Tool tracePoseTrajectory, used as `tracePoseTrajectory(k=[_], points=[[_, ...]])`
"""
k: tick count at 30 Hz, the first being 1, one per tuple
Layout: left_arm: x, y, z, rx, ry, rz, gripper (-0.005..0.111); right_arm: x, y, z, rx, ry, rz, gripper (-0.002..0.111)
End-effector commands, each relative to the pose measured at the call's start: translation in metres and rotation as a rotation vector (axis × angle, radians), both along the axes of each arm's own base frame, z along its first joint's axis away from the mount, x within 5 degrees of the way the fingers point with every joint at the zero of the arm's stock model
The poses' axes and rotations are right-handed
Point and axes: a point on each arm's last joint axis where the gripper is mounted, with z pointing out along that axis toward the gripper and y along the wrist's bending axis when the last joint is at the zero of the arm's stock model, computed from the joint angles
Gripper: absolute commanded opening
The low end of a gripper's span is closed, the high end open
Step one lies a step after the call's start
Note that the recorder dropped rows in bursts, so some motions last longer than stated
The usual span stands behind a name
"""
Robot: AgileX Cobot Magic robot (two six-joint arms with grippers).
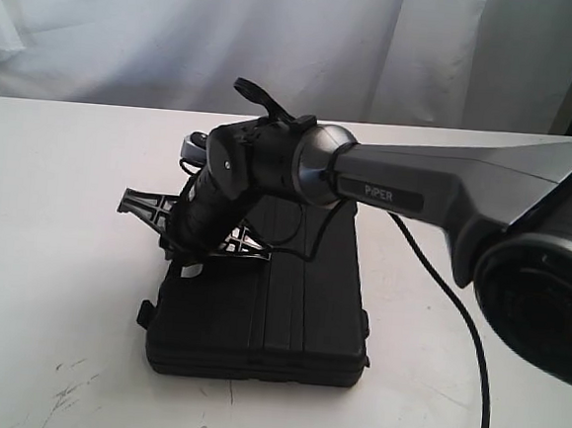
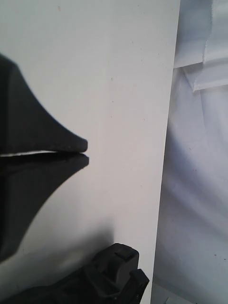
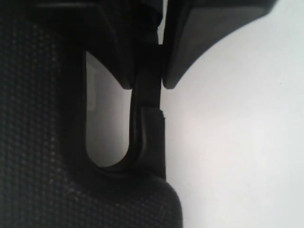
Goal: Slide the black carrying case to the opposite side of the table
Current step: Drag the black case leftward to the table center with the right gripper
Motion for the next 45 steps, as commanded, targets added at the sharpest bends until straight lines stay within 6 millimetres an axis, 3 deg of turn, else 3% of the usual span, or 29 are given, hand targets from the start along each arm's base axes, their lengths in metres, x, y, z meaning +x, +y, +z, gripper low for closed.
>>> tracePoseTrajectory(k=[1,12,26,35,39,42,45], points=[[0.0,0.0,0.0,0.001,-0.015,0.002,0.0,0.001,0.011,0.019,0.108,-0.067,-0.013,0.0],[0.0,0.0,0.0,0.001,-0.015,0.002,0.0,0.007,0.023,0.011,0.096,-0.041,-0.008,0.0],[0.0,0.0,0.0,0.001,-0.015,0.002,0.0,0.013,0.018,0.016,0.021,-0.094,-0.012,0.001],[0.0,0.0,0.0,0.001,-0.015,0.002,0.0,0.011,0.015,0.014,-0.028,-0.082,0.02,0.03],[0.0,0.0,0.0,0.001,-0.015,0.002,0.0,0.009,0.013,0.013,-0.054,-0.071,0.043,0.038],[0.0,0.0,0.0,0.001,-0.015,0.002,0.0,0.008,0.01,0.025,-0.065,-0.085,0.073,0.038],[0.0,0.0,0.0,0.001,-0.015,0.002,0.0,0.013,0.001,0.061,-0.037,-0.163,0.12,0.038]])
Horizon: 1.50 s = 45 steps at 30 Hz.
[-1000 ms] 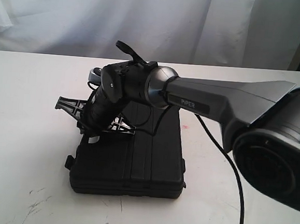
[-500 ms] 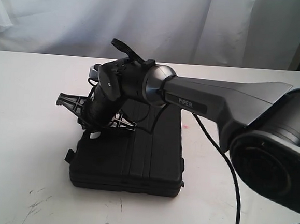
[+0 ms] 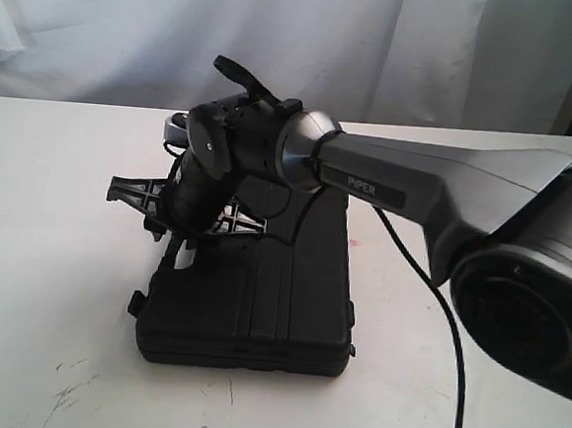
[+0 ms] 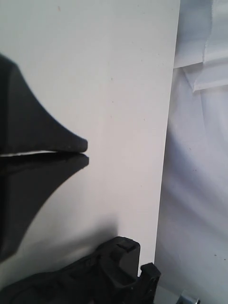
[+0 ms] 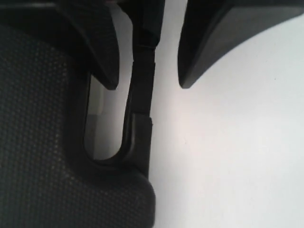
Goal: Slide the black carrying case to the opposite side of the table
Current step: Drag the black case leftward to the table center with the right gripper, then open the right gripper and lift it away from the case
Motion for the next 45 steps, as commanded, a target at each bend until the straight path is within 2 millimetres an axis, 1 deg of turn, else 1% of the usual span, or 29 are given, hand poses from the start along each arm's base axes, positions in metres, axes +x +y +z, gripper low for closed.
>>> tracePoseTrajectory(k=[1,3,5,6,7,11,17,19,23,24,25,28,30,33,38,41,45], points=[[0.0,0.0,0.0,0.001,-0.015,0.002,0.0,0.006,-0.013,0.051,0.029,-0.106,0.072,0.037],[0.0,0.0,0.0,0.001,-0.015,0.002,0.0,0.012,-0.03,0.078,0.006,-0.16,0.136,0.025],[0.0,0.0,0.0,0.001,-0.015,0.002,0.0,0.015,-0.042,0.1,-0.003,-0.21,0.183,0.01],[0.0,0.0,0.0,0.001,-0.015,0.002,0.0,0.014,-0.046,0.11,-0.007,-0.236,0.212,0.004],[0.0,0.0,0.0,0.001,-0.015,0.002,0.0,0.011,-0.049,0.12,-0.008,-0.259,0.237,0.0],[0.0,0.0,0.0,0.001,-0.015,0.002,0.0,-0.004,-0.06,0.157,-0.015,-0.322,0.319,0.0],[0.0,0.0,0.0,0.001,-0.015,0.002,0.0,-0.017,-0.074,0.191,0.005,-0.37,0.337,0.0],[0.0,0.0,0.0,0.001,-0.015,0.002,0.0,-0.022,-0.079,0.199,0.02,-0.392,0.337,0.0],[0.0,0.0,0.0,0.001,-0.015,0.002,0.0,-0.034,-0.091,0.198,0.045,-0.431,0.336,0.0],[0.0,0.0,0.0,0.001,-0.015,0.002,0.0,-0.038,-0.095,0.2,0.068,-0.448,0.328,0.0],[0.0,0.0,0.0,0.001,-0.015,0.002,0.0,-0.043,-0.1,0.197,0.074,-0.455,0.325,0.0],[0.0,0.0,0.0,0.001,-0.015,0.002,0.0,-0.057,-0.117,0.201,0.117,-0.533,0.325,0.0],[0.0,0.0,0.0,0.001,-0.015,0.002,0.0,-0.067,-0.129,0.199,0.115,-0.573,0.338,0.0],[0.0,0.0,0.0,0.001,-0.015,0.002,0.0,-0.082,-0.146,0.202,0.103,-0.563,0.343,0.0],[0.0,0.0,0.0,0.001,-0.015,0.002,0.0,-0.096,-0.163,0.221,0.096,-0.601,0.363,0.0],[0.0,0.0,0.0,0.001,-0.015,0.002,0.0,-0.101,-0.17,0.231,0.097,-0.642,0.363,0.0],[0.0,0.0,0.0,0.001,-0.015,0.002,0.0,-0.106,-0.178,0.24,0.076,-0.673,0.369,0.0]])
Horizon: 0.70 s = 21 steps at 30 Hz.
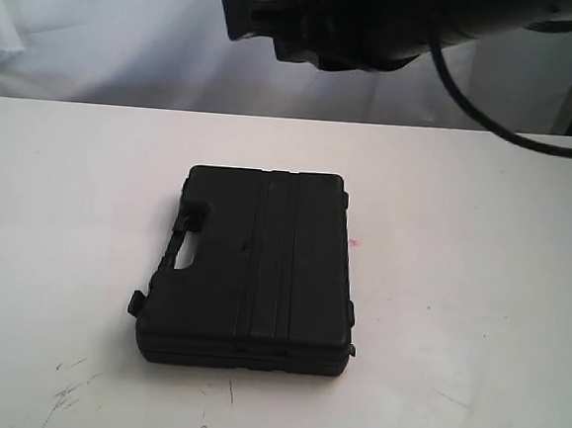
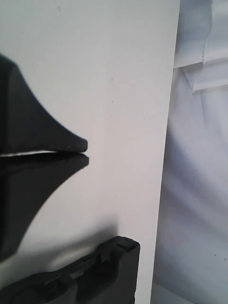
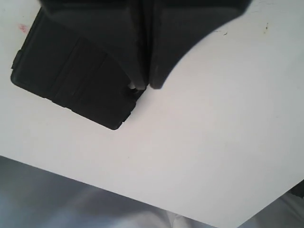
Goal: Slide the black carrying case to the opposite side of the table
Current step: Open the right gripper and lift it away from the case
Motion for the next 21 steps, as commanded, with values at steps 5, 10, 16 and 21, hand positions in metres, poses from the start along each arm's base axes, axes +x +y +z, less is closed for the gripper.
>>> tracePoseTrajectory(k=[5,10,16,21], points=[[0.0,0.0,0.0,0.001,-0.015,0.002,0.0,-0.011,-0.017,0.012,-0.045,-0.045,0.004,0.0],[0.0,0.0,0.0,0.001,-0.015,0.002,0.0,-0.018,-0.029,0.015,-0.052,-0.039,-0.007,0.0],[0.0,0.0,0.0,0.001,-0.015,0.002,0.0,-0.025,-0.064,0.005,-0.006,-0.082,-0.081,0.0],[0.0,0.0,0.0,0.001,-0.015,0.002,0.0,-0.031,-0.107,-0.006,0.013,-0.106,-0.201,0.0]])
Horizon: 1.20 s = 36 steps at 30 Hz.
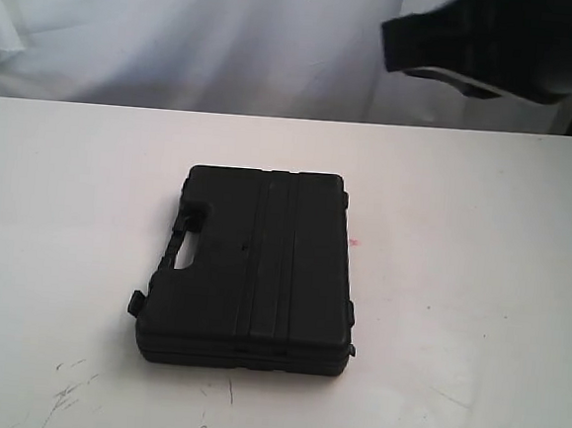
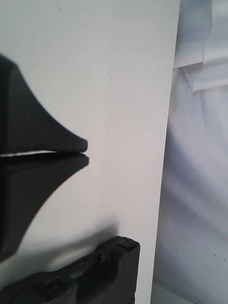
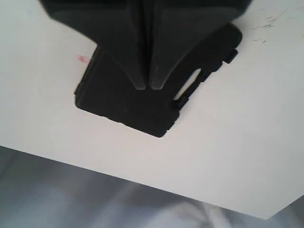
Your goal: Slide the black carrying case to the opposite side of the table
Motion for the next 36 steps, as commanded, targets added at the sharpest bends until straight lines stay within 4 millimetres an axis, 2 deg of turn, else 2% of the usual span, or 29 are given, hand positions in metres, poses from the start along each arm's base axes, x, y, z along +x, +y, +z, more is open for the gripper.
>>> tracePoseTrajectory(k=[1,9,16,23,27,32,36], points=[[0.0,0.0,0.0,0.001,-0.015,0.002,0.0,-0.006,-0.039,-0.007,0.02,-0.048,-0.112,0.0],[0.0,0.0,0.0,0.001,-0.015,0.002,0.0,-0.035,-0.102,-0.023,0.056,-0.121,-0.327,0.0],[0.0,0.0,0.0,0.001,-0.015,0.002,0.0,-0.07,-0.137,-0.044,0.102,-0.234,-0.484,0.0],[0.0,0.0,0.0,0.001,-0.015,0.002,0.0,-0.099,-0.151,-0.083,0.117,-0.29,-0.559,0.0],[0.0,0.0,0.0,0.001,-0.015,0.002,0.0,-0.114,-0.154,-0.1,0.125,-0.33,-0.566,0.0],[0.0,0.0,0.0,0.001,-0.015,0.002,0.0,-0.129,-0.156,-0.112,0.105,-0.399,-0.549,0.0],[0.0,0.0,0.0,0.001,-0.015,0.002,0.0,-0.133,-0.157,-0.117,0.078,-0.422,-0.537,0.0]])
